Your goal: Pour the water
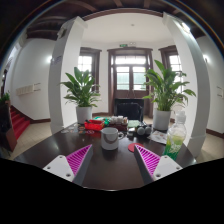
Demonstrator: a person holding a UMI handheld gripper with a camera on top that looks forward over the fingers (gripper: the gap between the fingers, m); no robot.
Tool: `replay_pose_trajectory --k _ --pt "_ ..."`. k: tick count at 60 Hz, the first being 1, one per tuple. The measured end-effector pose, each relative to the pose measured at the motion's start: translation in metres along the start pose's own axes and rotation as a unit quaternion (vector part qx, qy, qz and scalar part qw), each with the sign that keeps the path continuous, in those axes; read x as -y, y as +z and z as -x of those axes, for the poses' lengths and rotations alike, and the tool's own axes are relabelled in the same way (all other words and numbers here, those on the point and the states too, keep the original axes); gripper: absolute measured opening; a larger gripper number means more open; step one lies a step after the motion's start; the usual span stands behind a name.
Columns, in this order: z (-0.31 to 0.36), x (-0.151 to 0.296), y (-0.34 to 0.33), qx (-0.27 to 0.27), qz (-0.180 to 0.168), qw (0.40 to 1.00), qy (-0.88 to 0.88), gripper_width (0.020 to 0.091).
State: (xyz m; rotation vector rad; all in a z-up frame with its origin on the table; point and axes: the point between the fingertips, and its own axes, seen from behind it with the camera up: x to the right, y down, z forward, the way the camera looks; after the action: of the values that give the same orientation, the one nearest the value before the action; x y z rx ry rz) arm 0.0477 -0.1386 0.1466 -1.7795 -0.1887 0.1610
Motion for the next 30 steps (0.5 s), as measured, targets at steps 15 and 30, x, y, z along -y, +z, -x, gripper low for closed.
replay_pose_trajectory --k 15,30 --pt "-0.059 -0.02 -0.009 -0.045 -0.003 0.999 0.021 0.0855" --pt "-0.178 -0.057 -0.02 -0.146 0.008 0.989 0.023 0.0849"
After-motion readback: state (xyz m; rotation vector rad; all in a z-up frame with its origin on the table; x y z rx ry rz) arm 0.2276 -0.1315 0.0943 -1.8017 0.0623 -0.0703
